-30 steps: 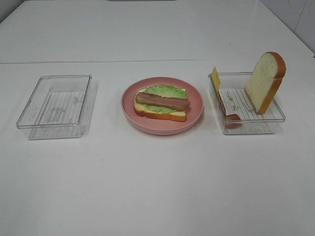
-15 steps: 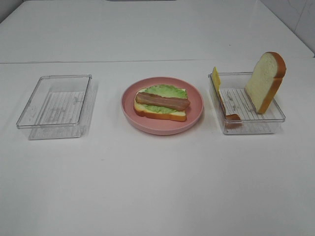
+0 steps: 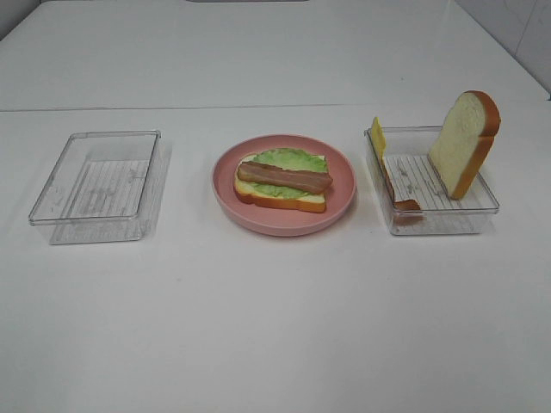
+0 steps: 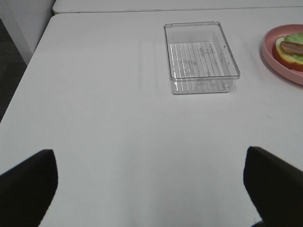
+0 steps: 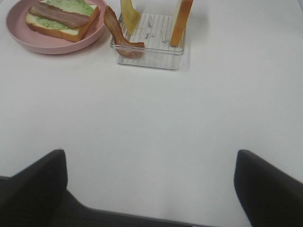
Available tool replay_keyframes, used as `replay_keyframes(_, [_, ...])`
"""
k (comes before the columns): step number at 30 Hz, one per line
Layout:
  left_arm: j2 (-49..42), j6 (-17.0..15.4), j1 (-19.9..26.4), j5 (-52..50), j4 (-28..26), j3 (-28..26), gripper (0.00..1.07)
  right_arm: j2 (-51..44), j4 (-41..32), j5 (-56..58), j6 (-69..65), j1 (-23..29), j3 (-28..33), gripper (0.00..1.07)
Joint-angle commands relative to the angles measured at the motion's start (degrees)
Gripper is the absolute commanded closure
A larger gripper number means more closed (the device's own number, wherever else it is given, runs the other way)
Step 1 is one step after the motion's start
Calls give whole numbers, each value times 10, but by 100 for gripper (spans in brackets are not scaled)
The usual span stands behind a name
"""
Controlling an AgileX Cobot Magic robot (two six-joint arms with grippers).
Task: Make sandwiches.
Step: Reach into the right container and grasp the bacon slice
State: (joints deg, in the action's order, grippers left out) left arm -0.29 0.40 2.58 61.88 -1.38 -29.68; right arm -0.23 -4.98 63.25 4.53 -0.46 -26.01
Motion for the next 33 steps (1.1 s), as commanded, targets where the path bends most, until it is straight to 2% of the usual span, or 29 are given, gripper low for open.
replay_keyframes(1, [-9, -4, 2, -3, -1, 1, 6, -10, -2, -1, -4, -3, 0, 14])
replay_keyframes(23, [-8, -4, 2, -3, -1, 1, 6, 3, 4, -10, -6, -3, -11, 14])
replay_keyframes(29, [-8, -4, 2, -3, -1, 1, 6, 82, 2, -54, -18, -3, -40, 14])
replay_keyframes(30, [-8, -4, 2, -3, -1, 1, 6, 124, -2, -84, -18, -3, -50, 14])
replay_keyframes(32, [-8, -4, 2, -3, -1, 1, 6, 143, -3, -97, -18, -3, -53, 14])
replay_keyframes(33, [-8, -4, 2, -3, -1, 1, 6, 189, -1, -123, -17, -3, -62, 14])
